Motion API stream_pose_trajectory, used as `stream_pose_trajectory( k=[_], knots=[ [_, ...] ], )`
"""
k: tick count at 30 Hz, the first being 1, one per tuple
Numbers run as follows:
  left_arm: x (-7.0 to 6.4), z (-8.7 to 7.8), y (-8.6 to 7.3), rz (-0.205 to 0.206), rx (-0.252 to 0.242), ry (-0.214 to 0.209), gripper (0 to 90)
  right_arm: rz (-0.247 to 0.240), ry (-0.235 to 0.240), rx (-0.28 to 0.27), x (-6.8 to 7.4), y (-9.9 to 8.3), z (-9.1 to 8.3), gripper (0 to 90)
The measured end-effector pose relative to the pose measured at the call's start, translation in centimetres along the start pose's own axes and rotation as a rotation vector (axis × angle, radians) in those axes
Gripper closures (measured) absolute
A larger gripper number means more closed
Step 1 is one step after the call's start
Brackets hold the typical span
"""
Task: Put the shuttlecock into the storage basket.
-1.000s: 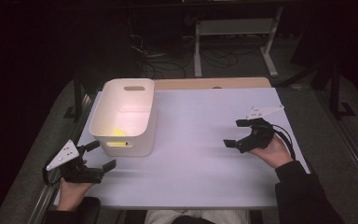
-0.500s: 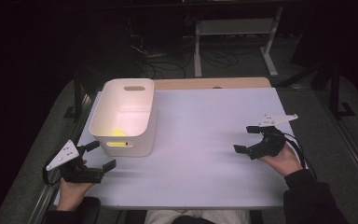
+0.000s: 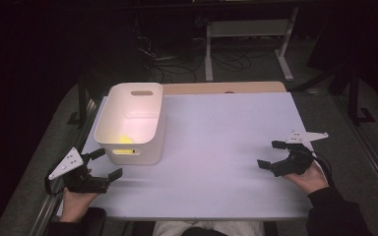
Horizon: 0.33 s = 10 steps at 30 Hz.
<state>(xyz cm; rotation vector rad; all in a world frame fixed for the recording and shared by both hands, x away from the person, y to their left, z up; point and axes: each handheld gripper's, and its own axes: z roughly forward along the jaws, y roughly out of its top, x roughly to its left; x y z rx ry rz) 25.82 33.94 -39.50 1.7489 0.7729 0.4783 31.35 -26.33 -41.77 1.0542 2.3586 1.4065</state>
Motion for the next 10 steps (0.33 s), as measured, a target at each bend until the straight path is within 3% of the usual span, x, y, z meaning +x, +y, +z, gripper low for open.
stream_pose_trajectory(
  k=[10],
  knots=[
    [-0.01,-0.02,0.01,-0.003,-0.004,0.001,0.0,0.009,-0.017,-0.004,0.15,-1.09,-0.35,0.0]
  ],
)
